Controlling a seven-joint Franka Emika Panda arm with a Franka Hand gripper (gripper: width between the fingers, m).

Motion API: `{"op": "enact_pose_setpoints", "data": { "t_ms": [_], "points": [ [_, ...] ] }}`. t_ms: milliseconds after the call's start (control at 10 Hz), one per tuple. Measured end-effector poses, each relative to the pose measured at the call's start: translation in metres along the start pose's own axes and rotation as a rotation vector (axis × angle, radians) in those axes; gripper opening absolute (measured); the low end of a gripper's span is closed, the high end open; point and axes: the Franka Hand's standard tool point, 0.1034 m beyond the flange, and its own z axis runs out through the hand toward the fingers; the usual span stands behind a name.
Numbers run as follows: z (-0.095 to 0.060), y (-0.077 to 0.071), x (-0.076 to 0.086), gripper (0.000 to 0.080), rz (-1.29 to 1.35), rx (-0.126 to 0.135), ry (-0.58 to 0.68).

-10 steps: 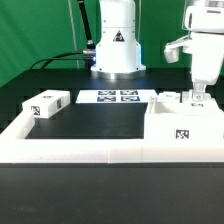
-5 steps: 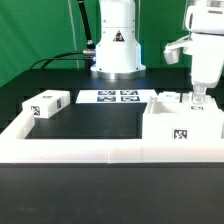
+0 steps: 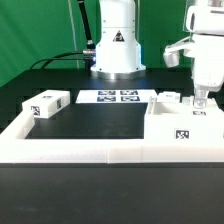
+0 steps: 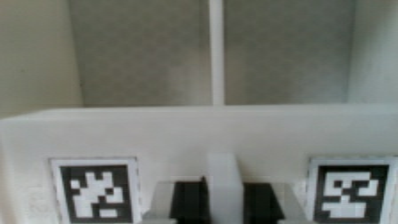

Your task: Assemble cabinet

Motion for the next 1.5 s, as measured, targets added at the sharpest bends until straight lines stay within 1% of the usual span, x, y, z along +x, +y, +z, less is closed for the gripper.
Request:
{"op": "enact_pose_setpoints", "data": {
  "t_ms": [200, 400, 500, 600, 700, 800, 900, 1000, 1100, 1200, 1400, 1500],
  "points": [
    [0.000, 0.000, 0.000, 0.0072, -0.018, 0.013, -0.010],
    [-0.001, 0.000, 0.001, 0.0072, -0.022, 0.014, -0.011],
    [-0.001, 0.000, 0.004, 0.0166, -0.025, 0.009, -0.008],
    [-0.003, 0.000, 0.005, 0.0303, -0.027, 0.006, -0.007],
    [-0.004, 0.001, 0.005, 0.0303, -0.039, 0.003, -0.007],
    [-0.008, 0.002, 0.007, 0.0486, -0.054, -0.003, -0.008],
    [-0.012, 0.003, 0.007, 0.0622, -0.052, -0.008, -0.008],
    [-0.018, 0.001, 0.006, 0.0622, -0.053, -0.011, -0.010],
    [-0.026, -0.006, 0.004, 0.0758, -0.057, -0.013, -0.014],
    [-0.034, -0.017, 0.000, 0.0787, -0.061, -0.013, -0.019],
    [-0.047, -0.039, -0.010, 0.0797, -0.069, -0.010, -0.029],
    [-0.051, -0.054, -0.018, 0.0797, -0.070, -0.004, -0.037]
  ]
}}
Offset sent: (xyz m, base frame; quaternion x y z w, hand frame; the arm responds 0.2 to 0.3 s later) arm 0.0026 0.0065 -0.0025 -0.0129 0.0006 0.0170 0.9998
